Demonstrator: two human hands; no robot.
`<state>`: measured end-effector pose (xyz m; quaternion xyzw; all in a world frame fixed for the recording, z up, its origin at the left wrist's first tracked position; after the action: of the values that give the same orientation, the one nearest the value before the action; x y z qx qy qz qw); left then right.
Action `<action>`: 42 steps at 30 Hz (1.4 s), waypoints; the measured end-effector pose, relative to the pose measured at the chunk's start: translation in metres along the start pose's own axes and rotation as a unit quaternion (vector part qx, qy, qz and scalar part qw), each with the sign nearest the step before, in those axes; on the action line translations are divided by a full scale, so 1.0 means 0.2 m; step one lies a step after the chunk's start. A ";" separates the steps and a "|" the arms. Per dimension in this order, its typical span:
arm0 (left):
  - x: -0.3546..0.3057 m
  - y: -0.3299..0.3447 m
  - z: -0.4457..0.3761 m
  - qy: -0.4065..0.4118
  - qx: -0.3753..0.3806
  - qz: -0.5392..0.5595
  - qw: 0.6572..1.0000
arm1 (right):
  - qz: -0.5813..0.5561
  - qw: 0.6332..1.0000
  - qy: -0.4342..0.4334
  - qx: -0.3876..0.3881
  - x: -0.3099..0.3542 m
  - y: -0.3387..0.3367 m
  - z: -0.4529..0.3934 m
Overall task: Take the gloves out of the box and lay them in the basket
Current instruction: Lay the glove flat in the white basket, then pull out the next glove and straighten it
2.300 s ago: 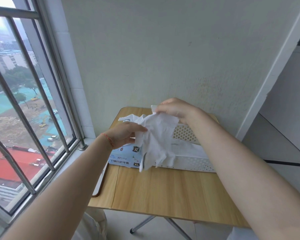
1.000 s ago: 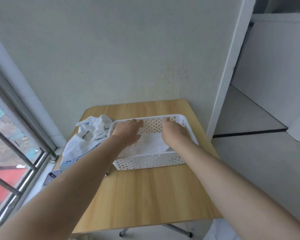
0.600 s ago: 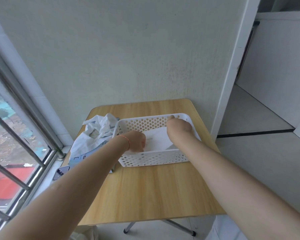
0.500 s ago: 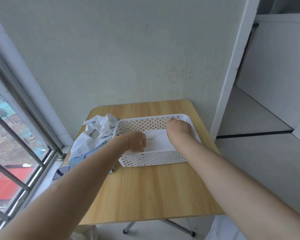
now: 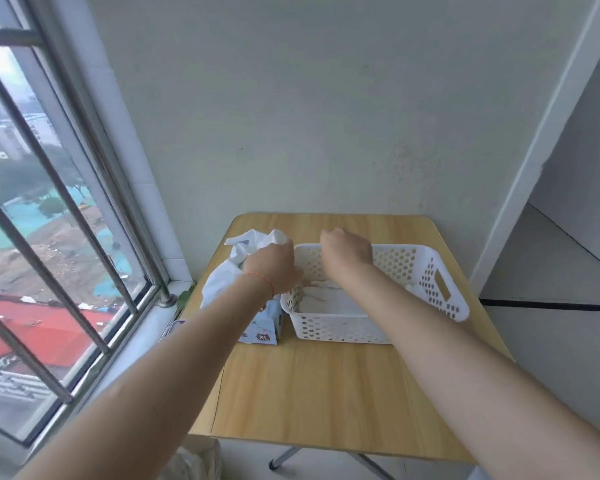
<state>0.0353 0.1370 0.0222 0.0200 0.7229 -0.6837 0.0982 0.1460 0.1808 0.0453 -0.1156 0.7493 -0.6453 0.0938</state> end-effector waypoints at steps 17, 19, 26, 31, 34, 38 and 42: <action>0.52 -0.07 0.08 -0.038 -0.069 0.177 0.981 | -0.155 0.987 0.012 0.048 0.39 0.11 -0.20; 0.50 -0.07 0.08 -0.028 -0.068 0.196 0.978 | -0.206 0.978 0.015 0.029 0.40 0.08 -0.20; 0.51 -0.05 0.06 -0.055 -0.074 0.205 0.975 | -0.521 0.852 0.041 -0.026 0.27 -0.16 -0.22; 0.51 -0.21 0.11 -0.071 -0.181 0.192 0.962 | -0.564 0.822 0.048 -0.053 0.19 -0.28 -0.20; 0.45 -0.32 0.13 -0.015 -0.228 0.362 0.904 | -0.581 0.814 0.029 -0.010 0.20 -0.29 -0.16; 0.31 -0.32 0.11 0.031 -0.125 0.526 0.841 | -0.611 0.790 0.038 0.022 0.20 -0.30 -0.10; 0.24 -0.33 0.14 0.031 -0.091 0.614 0.783 | -0.631 0.769 0.046 0.086 0.22 -0.25 -0.07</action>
<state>-0.0192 0.0989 0.0776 0.4717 0.6195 -0.4086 0.4762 0.1029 0.1738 0.0973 -0.5244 0.4525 -0.6251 -0.3599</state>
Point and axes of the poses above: each hand's wrist, its own z-axis away from the middle knuckle, its own y-axis out of the palm, x = y × z, the point moved 10 cm from there along -z, towards the middle knuckle, and after that the axes turned 6 degrees about y, right-handed, at the moved point
